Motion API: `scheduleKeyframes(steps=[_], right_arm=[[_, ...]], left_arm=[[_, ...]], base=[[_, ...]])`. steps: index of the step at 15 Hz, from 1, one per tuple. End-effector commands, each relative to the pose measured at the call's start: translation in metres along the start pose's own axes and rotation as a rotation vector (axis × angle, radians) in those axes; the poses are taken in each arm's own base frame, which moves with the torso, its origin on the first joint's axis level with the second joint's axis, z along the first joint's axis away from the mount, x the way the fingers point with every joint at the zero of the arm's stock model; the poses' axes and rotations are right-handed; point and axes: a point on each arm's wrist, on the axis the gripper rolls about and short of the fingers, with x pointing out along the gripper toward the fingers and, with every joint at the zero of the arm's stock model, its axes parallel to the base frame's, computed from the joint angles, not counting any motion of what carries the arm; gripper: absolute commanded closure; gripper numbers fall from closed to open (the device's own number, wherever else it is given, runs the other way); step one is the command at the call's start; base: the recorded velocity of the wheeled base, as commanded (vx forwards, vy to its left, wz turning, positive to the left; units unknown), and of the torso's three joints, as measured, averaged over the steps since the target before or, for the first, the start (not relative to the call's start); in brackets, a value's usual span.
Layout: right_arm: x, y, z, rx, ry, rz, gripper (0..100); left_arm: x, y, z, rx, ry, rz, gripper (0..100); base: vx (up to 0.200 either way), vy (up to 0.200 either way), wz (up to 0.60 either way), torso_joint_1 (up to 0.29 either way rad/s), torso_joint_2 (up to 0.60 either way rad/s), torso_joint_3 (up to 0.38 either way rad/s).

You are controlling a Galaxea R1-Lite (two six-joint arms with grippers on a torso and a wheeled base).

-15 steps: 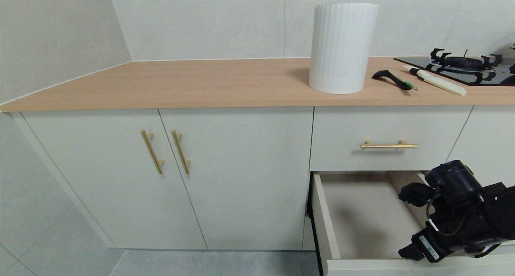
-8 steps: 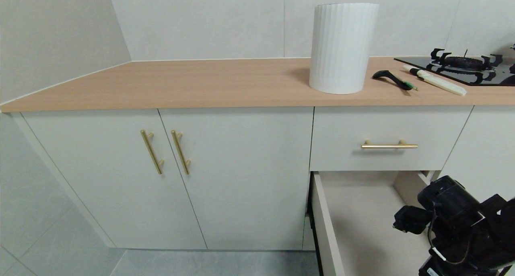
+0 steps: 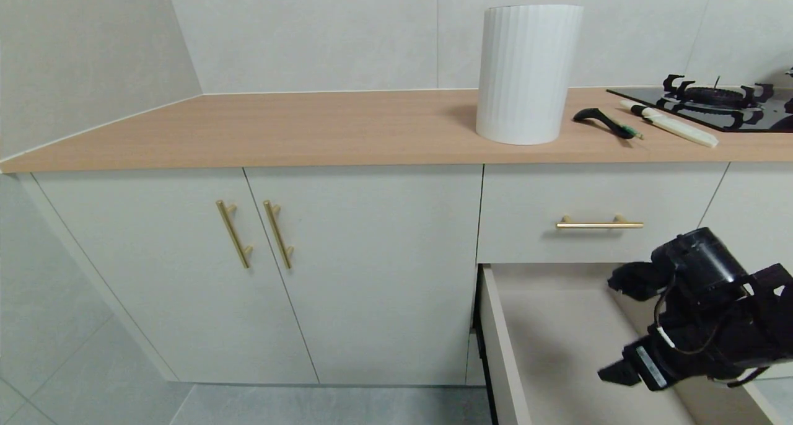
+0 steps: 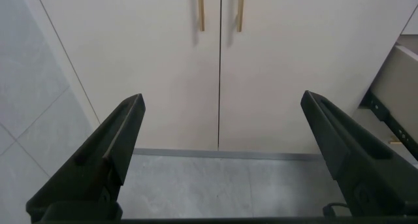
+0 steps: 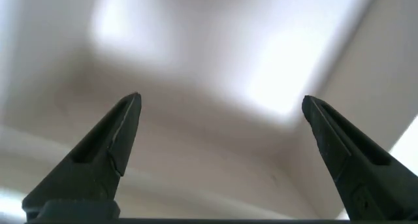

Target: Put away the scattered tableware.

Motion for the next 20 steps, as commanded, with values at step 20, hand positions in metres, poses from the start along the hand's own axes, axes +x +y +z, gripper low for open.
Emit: scheduleKeyframes(steps=[20], right_arm=[[-0.0055, -0.0133, 0.0127, 0.093, -0.149, -0.029, 0]], left_arm=[[0.0000, 0.0000, 0.0000, 0.000, 0.000, 0.001, 0]], base=[[0.000, 0.000, 0.00, 0.100, -0.28, -0.186]])
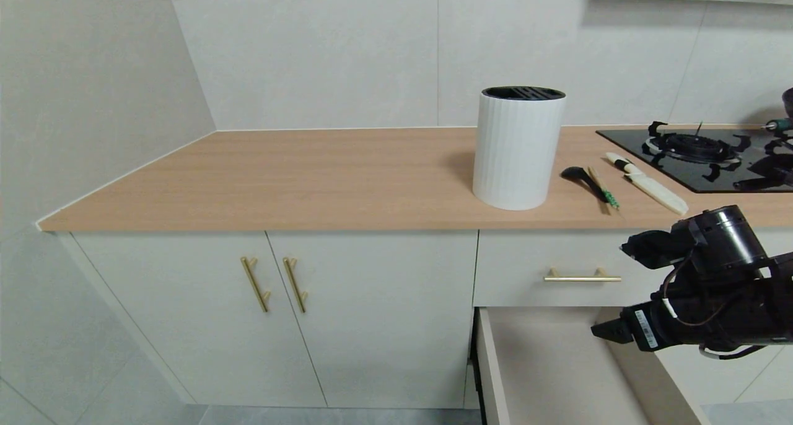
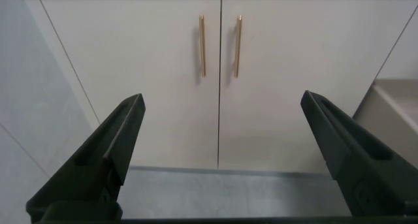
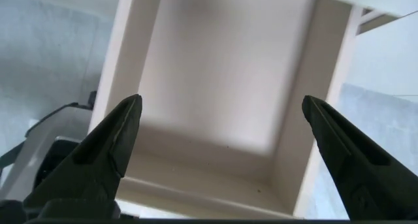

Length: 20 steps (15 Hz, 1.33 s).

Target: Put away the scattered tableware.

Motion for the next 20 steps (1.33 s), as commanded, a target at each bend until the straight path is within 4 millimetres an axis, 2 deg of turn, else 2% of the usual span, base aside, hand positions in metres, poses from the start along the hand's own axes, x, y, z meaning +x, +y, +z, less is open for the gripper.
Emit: scheduleKeyframes(steps=[1, 4, 7, 9, 11, 13, 15, 18, 20], right_arm=[[0.000, 0.000, 0.001, -0.002, -0.004, -0.001, 0], [-0.001, -0.001, 0.008, 0.003, -0.071, -0.038, 0], [-0.019, -0.006, 0.053, 0.037, -0.190, -0.108, 0], [-0.030, -0.008, 0.091, 0.106, -0.190, -0.107, 0], [-0.032, -0.013, 0.123, 0.219, -0.162, -0.135, 0], [-0.018, -0.020, 0.140, 0.307, -0.146, -0.186, 0], [0.006, -0.020, 0.143, 0.308, -0.128, -0.250, 0], [0.034, -0.020, 0.148, 0.315, -0.137, -0.257, 0], [0.047, -0.032, 0.154, 0.356, -0.155, -0.306, 0]], left_arm=[[0.000, 0.000, 0.000, 0.000, 0.001, 0.001, 0], [0.000, 0.000, 0.000, 0.000, 0.001, 0.001, 0], [0.000, 0.000, 0.000, 0.000, 0.001, 0.001, 0], [0.000, 0.000, 0.000, 0.000, 0.001, 0.001, 0], [0.000, 0.000, 0.000, 0.000, 0.001, 0.001, 0], [0.000, 0.000, 0.000, 0.000, 0.001, 0.001, 0], [0.000, 0.000, 0.000, 0.000, 0.001, 0.001, 0], [0.000, 0.000, 0.000, 0.000, 0.001, 0.001, 0], [0.000, 0.000, 0.000, 0.000, 0.001, 0.001, 0]], base=[[0.000, 0.000, 0.00, 0.203, -0.49, -0.281], [0.000, 0.000, 0.00, 0.084, -0.19, -0.105], [0.000, 0.000, 0.00, 0.009, -0.02, -0.007], [0.000, 0.000, 0.00, 0.000, 0.00, 0.000], [0.000, 0.000, 0.00, 0.000, 0.00, 0.000], [0.000, 0.000, 0.00, 0.000, 0.00, 0.000], [0.000, 0.000, 0.00, 0.000, 0.00, 0.000], [0.000, 0.000, 0.00, 0.000, 0.00, 0.000], [0.000, 0.000, 0.00, 0.000, 0.00, 0.000]])
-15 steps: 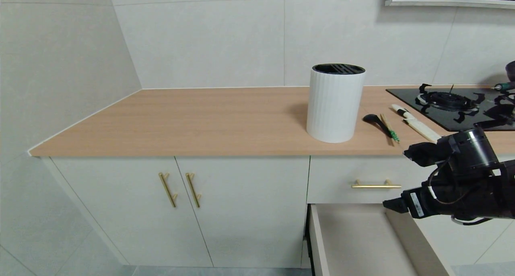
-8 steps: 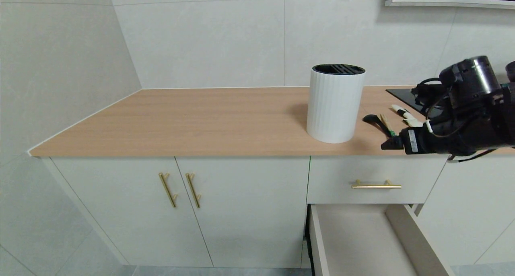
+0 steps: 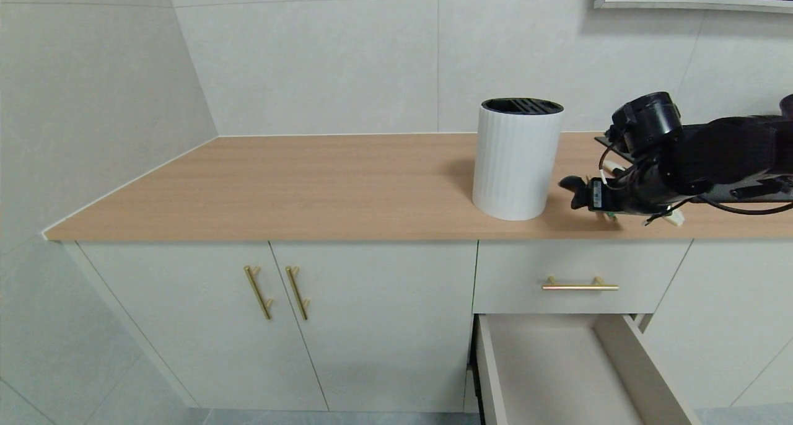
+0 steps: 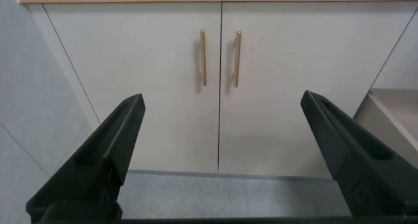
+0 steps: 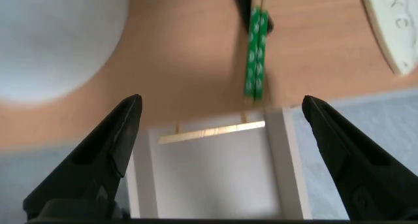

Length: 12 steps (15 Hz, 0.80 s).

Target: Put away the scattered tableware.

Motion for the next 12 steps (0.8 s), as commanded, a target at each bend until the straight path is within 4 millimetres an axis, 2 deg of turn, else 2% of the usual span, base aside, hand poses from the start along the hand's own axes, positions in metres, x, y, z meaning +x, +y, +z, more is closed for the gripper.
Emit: scheduleKeyframes(steps=[1, 3, 11, 12], right_arm=[[0.028, -0.003, -0.001, 0.024, 0.022, -0.046, 0], [0.032, -0.008, 0.002, 0.036, 0.020, -0.057, 0], [0.043, -0.009, 0.000, 0.037, 0.034, -0.063, 0], [0.044, -0.009, -0.001, 0.037, 0.036, -0.065, 100]], left_arm=[[0.000, 0.000, 0.000, 0.000, 0.000, 0.001, 0], [0.000, 0.000, 0.000, 0.000, 0.000, 0.001, 0], [0.000, 0.000, 0.000, 0.000, 0.000, -0.001, 0], [0.000, 0.000, 0.000, 0.000, 0.000, 0.001, 0]], base=[[0.000, 0.000, 0.00, 0.000, 0.00, 0.000], [0.000, 0.000, 0.00, 0.000, 0.00, 0.000], [0.000, 0.000, 0.00, 0.000, 0.00, 0.000], [0.000, 0.000, 0.00, 0.000, 0.00, 0.000]])
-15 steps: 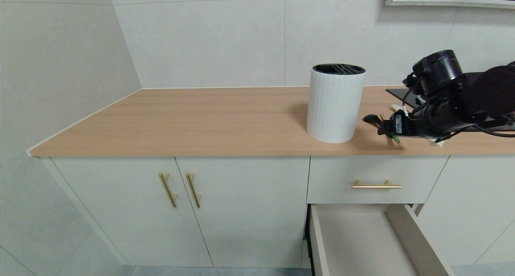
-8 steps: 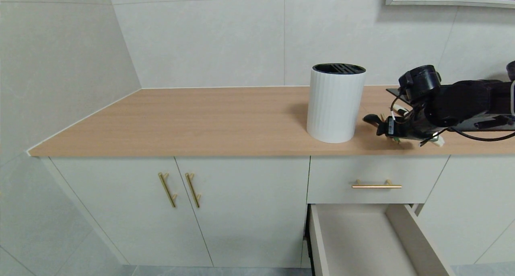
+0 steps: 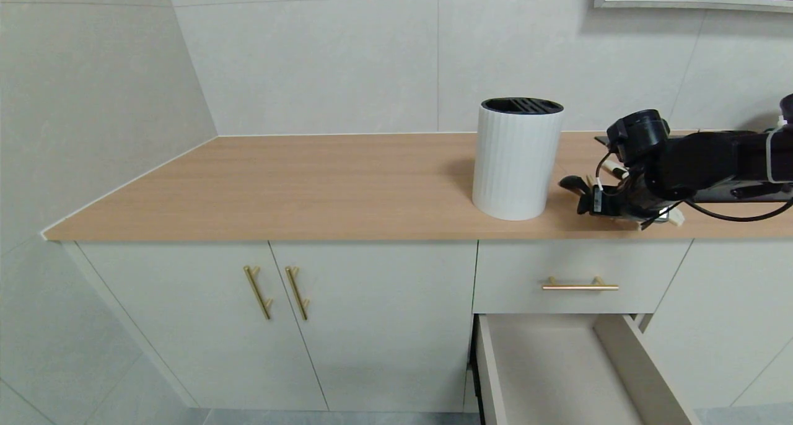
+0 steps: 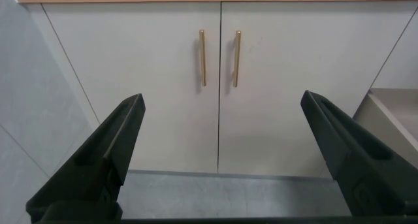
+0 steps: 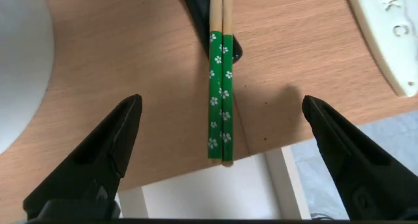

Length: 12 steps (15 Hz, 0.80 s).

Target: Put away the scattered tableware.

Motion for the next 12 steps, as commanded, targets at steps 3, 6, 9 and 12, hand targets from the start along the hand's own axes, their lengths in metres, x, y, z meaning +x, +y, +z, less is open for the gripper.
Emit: scheduleKeyframes(steps=[3, 6, 9, 12], right_arm=[[0.003, 0.001, -0.001, -0.001, 0.003, 0.001, 100], [-0.005, -0.002, 0.003, 0.008, -0.012, -0.002, 100], [-0.023, -0.007, 0.006, 0.016, -0.032, 0.002, 100], [-0.077, -0.028, -0.003, 0.021, -0.032, 0.062, 100]], left_arm=[[0.000, 0.000, 0.000, -0.001, 0.000, 0.001, 0], [0.000, 0.000, 0.000, -0.001, 0.000, -0.001, 0], [0.000, 0.000, 0.000, -0.001, 0.000, 0.001, 0], [0.000, 0.000, 0.000, -0.001, 0.000, 0.001, 0]], base=[[0.000, 0.000, 0.00, 0.000, 0.00, 0.000], [0.000, 0.000, 0.00, 0.000, 0.00, 0.000], [0.000, 0.000, 0.00, 0.000, 0.00, 0.000], [0.000, 0.000, 0.00, 0.000, 0.00, 0.000]])
